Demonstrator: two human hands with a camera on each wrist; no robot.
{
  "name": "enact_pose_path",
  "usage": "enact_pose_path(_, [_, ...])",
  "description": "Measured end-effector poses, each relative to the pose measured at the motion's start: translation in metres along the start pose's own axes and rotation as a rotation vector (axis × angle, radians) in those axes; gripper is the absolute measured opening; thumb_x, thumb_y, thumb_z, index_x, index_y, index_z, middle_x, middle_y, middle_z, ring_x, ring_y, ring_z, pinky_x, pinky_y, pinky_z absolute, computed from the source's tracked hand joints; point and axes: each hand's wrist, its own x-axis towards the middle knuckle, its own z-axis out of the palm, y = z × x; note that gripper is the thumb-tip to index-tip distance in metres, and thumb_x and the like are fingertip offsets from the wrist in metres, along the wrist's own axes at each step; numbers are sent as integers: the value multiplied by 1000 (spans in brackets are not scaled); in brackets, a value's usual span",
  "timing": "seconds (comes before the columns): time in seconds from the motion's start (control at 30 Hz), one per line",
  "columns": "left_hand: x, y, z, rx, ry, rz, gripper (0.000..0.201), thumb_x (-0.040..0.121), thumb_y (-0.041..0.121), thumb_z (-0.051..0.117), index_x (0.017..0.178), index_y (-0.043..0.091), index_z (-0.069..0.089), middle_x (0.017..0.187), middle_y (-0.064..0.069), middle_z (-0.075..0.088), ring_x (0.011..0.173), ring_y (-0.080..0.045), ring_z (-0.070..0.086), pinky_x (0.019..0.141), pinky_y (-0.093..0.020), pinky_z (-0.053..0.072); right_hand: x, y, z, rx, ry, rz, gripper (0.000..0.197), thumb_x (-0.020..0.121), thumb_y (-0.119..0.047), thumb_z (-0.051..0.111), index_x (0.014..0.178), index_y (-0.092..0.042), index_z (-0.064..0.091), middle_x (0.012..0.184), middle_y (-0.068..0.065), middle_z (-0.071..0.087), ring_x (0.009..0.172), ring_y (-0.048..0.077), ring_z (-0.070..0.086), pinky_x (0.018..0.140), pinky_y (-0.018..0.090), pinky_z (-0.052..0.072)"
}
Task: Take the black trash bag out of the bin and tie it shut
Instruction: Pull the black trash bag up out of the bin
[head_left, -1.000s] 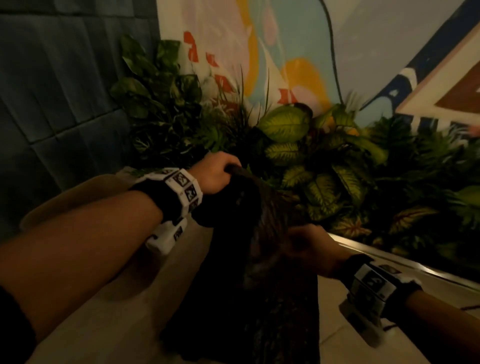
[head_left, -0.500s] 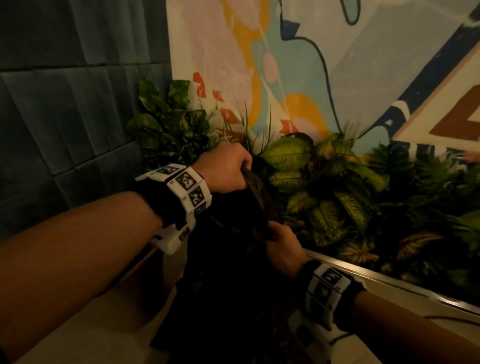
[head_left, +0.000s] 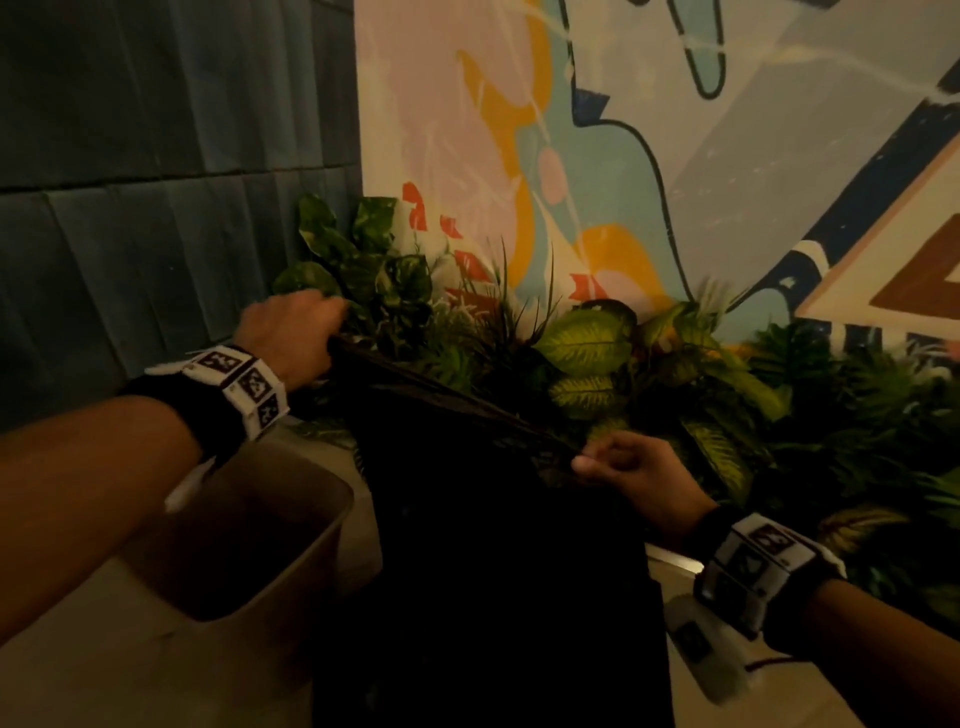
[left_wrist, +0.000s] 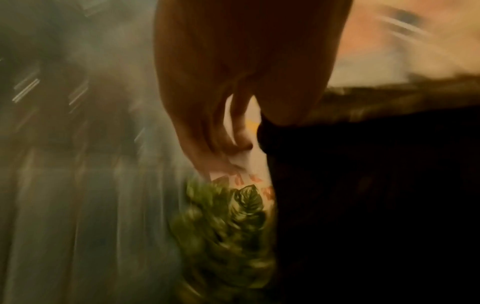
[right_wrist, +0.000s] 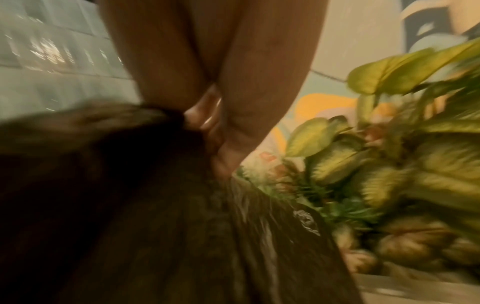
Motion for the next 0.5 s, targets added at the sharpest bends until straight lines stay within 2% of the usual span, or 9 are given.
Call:
enact_pose_path(0.07, [5,-7,-1,-269,-97,-304,12,82,7,55,92,2,60,93,-20,64,83,-38,63,67,-41,52,-4,-9,1,13,-154,7,14,75,-4,73,68,-10,61,55,-6,65,51,0,56,55,14,43])
enact_pose_path(0.13, [9,-4,0,-540,-158,-471,14,88,-1,49,91,-6,61,72,-14,59,78,-37,63,61,-37,49,-10,-16,8,-24,-286,-6,16,72,-5,75,68,-11,60,54,-8,63,51,0,53,54,12,41])
enact_pose_path(0.17, [12,-2,3,-653,-138,-507,19,87,-2,48,97,-9,63,67,-11,55,83,-38,64,61,-35,47,-12,-18,13,-28,-352,2,17,72,-5,75,68,-11,60,55,-8,61,52,1,52,53,12,40])
enact_pose_path(0.23, [17,6,6,-855,-89,-529,22,80,4,56,96,-9,65,78,-18,63,93,-37,65,69,-38,52,-16,-20,24,-43,-465,34,17,74,-5,74,72,-14,59,54,-10,57,49,-3,48,51,9,38])
enact_pose_path(0.3, [30,6,25,-1004,-93,-532,36,63,25,69,92,2,68,91,-18,69,90,-35,67,80,-43,57,-21,-21,35,-78,-528,73,13,78,-14,72,74,-17,60,51,-12,55,48,-5,47,50,9,37])
enact_pose_path(0.33, [33,9,29,-1043,-94,-539,53,53,37,75,96,8,67,95,-13,70,90,-32,68,83,-45,57,-23,-23,39,-106,-546,97,13,78,-27,71,72,-20,61,53,-13,55,50,-4,47,52,11,37])
enact_pose_path(0.4, [24,30,20,-1111,-128,-528,96,39,53,85,118,12,50,108,-6,65,96,-27,66,84,-45,57,-22,-23,42,-211,-531,132,34,70,-54,66,63,-20,61,57,-8,50,53,0,44,53,15,34])
enact_pose_path(0.43, [14,44,12,-1131,-174,-528,106,41,56,85,128,17,36,115,-5,59,101,-26,64,85,-46,56,-21,-22,43,-270,-498,142,48,65,-64,64,60,-16,61,59,-4,48,54,2,43,54,17,34])
enact_pose_path(0.5, [-2,69,4,-1085,-301,-542,126,38,66,81,138,30,11,135,-9,43,118,-30,53,90,-49,53,-15,-22,44,-290,-389,166,86,49,-82,63,72,1,65,67,2,56,63,10,51,63,25,40])
